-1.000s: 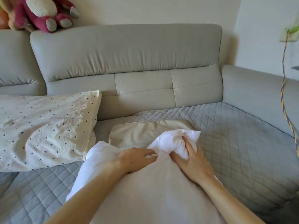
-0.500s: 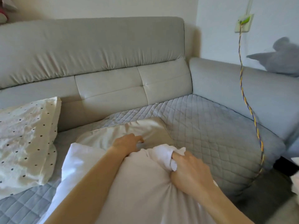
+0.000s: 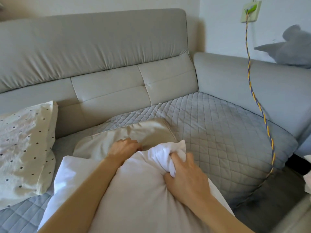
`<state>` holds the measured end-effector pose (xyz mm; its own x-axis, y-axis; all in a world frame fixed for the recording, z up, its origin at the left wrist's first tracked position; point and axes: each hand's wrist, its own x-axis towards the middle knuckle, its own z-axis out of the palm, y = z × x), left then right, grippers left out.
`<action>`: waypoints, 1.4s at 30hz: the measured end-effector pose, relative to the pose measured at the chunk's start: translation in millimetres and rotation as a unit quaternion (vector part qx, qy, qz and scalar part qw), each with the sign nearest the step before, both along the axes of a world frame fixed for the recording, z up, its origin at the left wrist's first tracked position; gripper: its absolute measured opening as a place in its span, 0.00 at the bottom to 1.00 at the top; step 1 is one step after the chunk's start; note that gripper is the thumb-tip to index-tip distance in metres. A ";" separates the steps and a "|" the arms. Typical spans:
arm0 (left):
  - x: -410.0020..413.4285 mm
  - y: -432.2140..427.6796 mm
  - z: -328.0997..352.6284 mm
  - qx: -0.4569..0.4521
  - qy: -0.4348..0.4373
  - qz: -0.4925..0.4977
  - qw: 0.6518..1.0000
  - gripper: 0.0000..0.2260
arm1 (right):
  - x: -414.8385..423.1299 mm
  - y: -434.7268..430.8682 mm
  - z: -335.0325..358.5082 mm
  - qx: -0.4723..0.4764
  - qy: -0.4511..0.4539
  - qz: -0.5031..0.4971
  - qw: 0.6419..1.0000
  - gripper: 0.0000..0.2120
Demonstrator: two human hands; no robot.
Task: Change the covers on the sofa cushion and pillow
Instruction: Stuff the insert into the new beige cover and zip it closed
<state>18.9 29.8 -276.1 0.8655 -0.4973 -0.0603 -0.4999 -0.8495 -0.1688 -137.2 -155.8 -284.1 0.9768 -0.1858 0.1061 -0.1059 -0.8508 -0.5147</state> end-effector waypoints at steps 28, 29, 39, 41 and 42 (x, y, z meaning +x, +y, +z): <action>-6.8 5.7 -8.3 -0.297 -0.015 0.037 0.954 0.10 | 6.7 11.6 -8.9 0.077 -0.108 0.032 0.991 0.34; -5.8 7.0 -7.9 -0.264 -0.005 0.020 0.964 0.12 | 7.3 12.4 -7.4 0.076 -0.102 0.033 0.991 0.36; 21.7 -14.6 69.6 -0.247 0.023 0.047 0.968 0.03 | 33.1 42.7 18.4 0.030 -0.190 0.087 0.977 0.34; 25.1 -22.8 91.4 -0.225 0.011 0.052 0.973 0.09 | 48.7 54.8 47.3 0.031 -0.339 0.088 0.936 0.30; 26.5 -23.5 100.8 -0.210 -0.008 0.071 0.975 0.11 | 58.7 60.3 60.0 0.012 -0.379 0.092 0.921 0.29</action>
<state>45.3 6.3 -175.3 0.9266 -0.3502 0.1369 -0.3723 -0.9057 0.2028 -78.5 -95.5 -224.1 0.6387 -0.0365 0.7686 0.4360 -0.8059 -0.4005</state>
